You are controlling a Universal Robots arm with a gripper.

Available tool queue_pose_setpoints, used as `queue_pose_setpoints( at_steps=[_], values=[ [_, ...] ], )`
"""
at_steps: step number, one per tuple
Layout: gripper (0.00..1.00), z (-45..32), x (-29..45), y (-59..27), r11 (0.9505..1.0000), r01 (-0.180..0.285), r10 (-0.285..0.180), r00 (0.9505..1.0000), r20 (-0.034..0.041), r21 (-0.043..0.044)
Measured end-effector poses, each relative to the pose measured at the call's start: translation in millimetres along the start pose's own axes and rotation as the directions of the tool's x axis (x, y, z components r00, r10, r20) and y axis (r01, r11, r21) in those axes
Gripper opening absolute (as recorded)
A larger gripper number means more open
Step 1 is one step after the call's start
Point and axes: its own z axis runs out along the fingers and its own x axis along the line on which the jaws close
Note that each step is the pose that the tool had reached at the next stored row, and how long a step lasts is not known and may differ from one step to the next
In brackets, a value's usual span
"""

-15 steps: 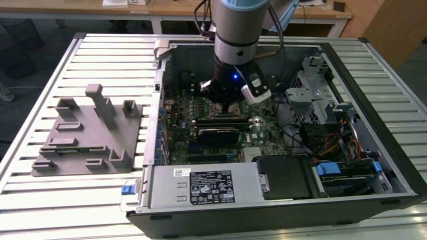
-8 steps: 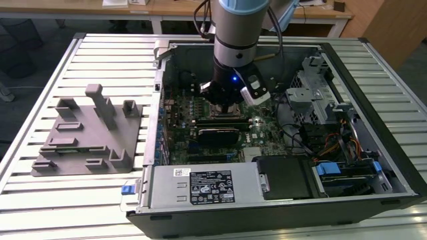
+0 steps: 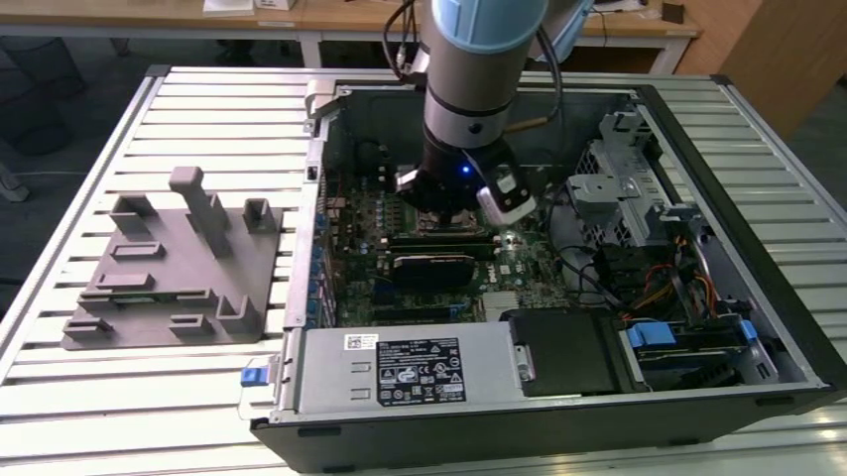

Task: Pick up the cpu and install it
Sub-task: 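Install the second cpu locking lever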

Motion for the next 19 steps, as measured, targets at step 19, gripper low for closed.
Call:
queue_pose_setpoints(
  at_steps=[19],
  values=[
    [0.11, 16.2, 2.7, -8.2, 0.9996, -0.006, 0.005, 0.9994, -0.0345, -0.0293]
  ],
)
